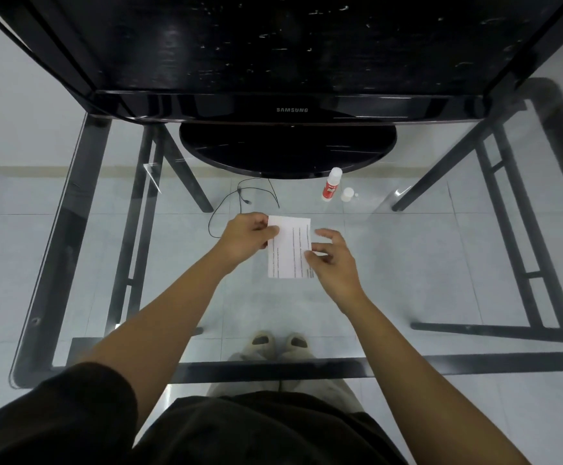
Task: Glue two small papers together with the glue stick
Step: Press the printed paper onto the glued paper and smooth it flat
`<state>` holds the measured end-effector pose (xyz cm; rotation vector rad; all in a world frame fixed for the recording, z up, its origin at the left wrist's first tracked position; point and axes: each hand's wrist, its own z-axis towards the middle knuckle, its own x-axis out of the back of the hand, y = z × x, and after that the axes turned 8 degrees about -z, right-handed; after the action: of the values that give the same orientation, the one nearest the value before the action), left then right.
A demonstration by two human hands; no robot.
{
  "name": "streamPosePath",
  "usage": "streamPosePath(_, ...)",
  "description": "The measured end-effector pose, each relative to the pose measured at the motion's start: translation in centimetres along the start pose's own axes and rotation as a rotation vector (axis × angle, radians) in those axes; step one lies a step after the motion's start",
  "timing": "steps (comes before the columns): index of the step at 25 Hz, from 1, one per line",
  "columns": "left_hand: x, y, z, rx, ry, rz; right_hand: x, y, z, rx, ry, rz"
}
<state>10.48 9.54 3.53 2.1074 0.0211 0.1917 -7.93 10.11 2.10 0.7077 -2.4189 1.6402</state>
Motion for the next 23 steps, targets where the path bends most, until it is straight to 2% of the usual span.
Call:
streamPosePath(5, -1.3, -2.7, -1.2, 0.075, 0.162, -0.142, -0.8, 1.6, -0.3, -0.074, 0.079, 0.053)
streamPosePath(7, -1.8, -4.0, -1.8, 0.063, 0.184, -0.057, -1.1, 2.2, -0.2, -0.072, 0.086, 0.019)
streamPosePath(11, -2.3, -4.8, -1.5, -0.077, 0.248, 0.162, -1.8, 2.4, 0.6, -0.006, 0.097, -0.101)
streamPosePath(14, -2.2, -4.4, -0.2, -0.173, 0.300, 0.219, -1.9, 2.2, 2.2, 0.016, 0.119, -0.137)
streamPosePath(23, -2.4, -5.5, 1.3, -0.246, 0.235, 0.335, -2.6, 3.4, 4.4, 0.061, 0.149, -0.261)
